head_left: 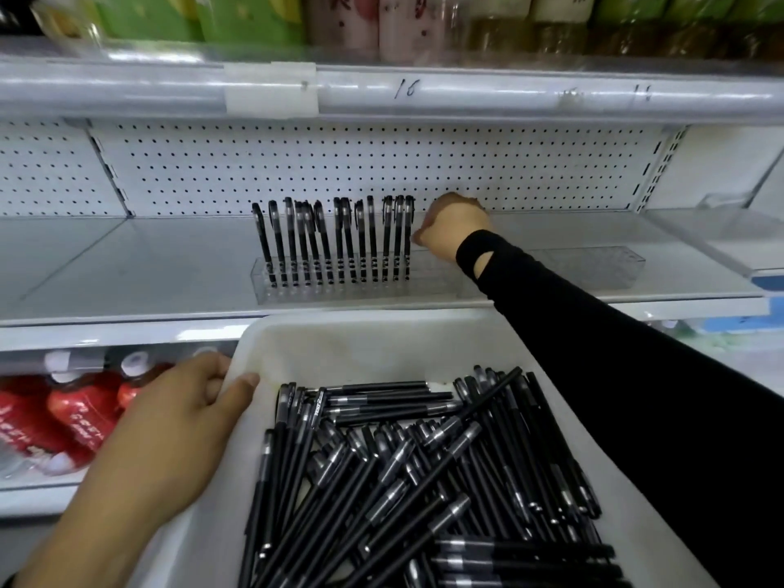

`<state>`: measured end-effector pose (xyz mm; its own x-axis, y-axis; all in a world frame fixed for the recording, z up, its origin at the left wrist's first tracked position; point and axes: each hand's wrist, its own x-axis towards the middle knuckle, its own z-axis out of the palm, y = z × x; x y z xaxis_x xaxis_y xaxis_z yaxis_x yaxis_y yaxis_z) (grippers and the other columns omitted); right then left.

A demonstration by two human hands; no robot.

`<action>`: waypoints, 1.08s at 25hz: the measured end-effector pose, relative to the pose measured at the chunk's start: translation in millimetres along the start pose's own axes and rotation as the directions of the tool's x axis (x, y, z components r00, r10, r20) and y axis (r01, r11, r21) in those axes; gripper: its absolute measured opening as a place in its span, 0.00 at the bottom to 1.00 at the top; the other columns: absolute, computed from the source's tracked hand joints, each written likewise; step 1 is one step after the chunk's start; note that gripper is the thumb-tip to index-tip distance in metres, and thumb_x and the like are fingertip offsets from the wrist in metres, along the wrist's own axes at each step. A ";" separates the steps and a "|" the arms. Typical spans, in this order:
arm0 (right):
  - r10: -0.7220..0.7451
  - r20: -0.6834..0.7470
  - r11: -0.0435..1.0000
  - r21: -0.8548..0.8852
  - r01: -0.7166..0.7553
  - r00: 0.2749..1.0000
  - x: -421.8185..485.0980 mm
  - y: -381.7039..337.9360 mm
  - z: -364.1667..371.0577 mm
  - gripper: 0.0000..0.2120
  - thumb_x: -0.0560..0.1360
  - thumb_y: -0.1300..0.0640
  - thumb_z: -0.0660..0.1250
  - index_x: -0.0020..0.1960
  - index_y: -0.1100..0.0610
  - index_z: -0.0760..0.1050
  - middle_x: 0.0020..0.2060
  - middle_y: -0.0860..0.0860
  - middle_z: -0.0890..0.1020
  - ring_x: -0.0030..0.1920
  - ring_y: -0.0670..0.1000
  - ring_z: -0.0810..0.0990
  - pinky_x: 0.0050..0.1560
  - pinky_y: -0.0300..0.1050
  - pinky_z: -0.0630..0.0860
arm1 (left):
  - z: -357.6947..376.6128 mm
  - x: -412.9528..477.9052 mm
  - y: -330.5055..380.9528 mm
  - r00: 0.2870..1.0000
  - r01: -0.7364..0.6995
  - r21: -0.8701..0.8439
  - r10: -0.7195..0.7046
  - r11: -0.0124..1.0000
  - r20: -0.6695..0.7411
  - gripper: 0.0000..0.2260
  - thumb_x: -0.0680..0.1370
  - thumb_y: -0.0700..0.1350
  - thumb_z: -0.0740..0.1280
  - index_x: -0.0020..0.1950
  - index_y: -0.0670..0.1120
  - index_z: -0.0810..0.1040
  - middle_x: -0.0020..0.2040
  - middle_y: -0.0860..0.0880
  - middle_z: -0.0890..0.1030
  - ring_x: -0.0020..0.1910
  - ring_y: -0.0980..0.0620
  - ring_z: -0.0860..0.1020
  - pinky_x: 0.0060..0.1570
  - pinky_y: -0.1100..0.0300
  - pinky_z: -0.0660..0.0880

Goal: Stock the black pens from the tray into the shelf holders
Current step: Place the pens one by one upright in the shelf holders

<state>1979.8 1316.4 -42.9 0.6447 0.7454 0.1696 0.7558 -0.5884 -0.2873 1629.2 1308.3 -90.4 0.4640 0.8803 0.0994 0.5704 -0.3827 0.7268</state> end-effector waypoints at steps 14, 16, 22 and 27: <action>-0.319 0.742 0.782 -0.146 0.606 0.590 -159.4 -68.1 -15.8 0.13 0.74 0.52 0.73 0.57 0.57 0.82 0.46 0.52 0.85 0.37 0.49 0.79 0.40 0.39 0.77 | 0.8 -7.5 6.1 1.000 -0.008 0.011 0.008 1.000 0.000 0.08 0.79 0.52 0.65 0.43 0.52 0.79 0.33 0.54 0.84 0.35 0.53 0.82 0.39 0.53 0.76; -0.252 0.750 0.807 -0.185 0.560 0.611 -164.4 -66.3 -19.9 0.14 0.76 0.55 0.71 0.60 0.60 0.81 0.45 0.55 0.81 0.31 0.47 0.71 0.33 0.37 0.69 | 0.1 -8.6 7.1 1.000 -0.010 0.015 0.010 1.000 -0.006 0.08 0.80 0.52 0.64 0.44 0.52 0.79 0.33 0.53 0.84 0.35 0.54 0.81 0.38 0.54 0.75; -0.266 0.719 0.769 -0.244 0.591 0.642 -168.1 -56.8 -9.8 0.13 0.77 0.54 0.69 0.57 0.59 0.81 0.48 0.55 0.84 0.39 0.52 0.74 0.39 0.42 0.71 | -0.1 -9.3 10.8 1.000 0.005 -0.006 -0.005 1.000 0.013 0.09 0.80 0.52 0.64 0.44 0.51 0.80 0.34 0.56 0.84 0.33 0.58 0.80 0.34 0.58 0.71; -0.365 0.745 0.888 0.098 0.450 0.559 -151.6 -49.2 -14.8 0.08 0.80 0.57 0.65 0.51 0.62 0.78 0.33 0.54 0.85 0.29 0.48 0.82 0.33 0.39 0.79 | -0.2 -9.5 10.6 1.000 0.010 -0.020 -0.009 1.000 0.007 0.07 0.80 0.52 0.64 0.46 0.52 0.80 0.36 0.54 0.85 0.36 0.57 0.81 0.36 0.58 0.72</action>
<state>1846.6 1227.7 -40.5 -0.0011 0.8647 -0.5023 0.9497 -0.1564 -0.2713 1630.7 1295.9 -83.5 0.4634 0.8818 0.0876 0.5614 -0.3686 0.7409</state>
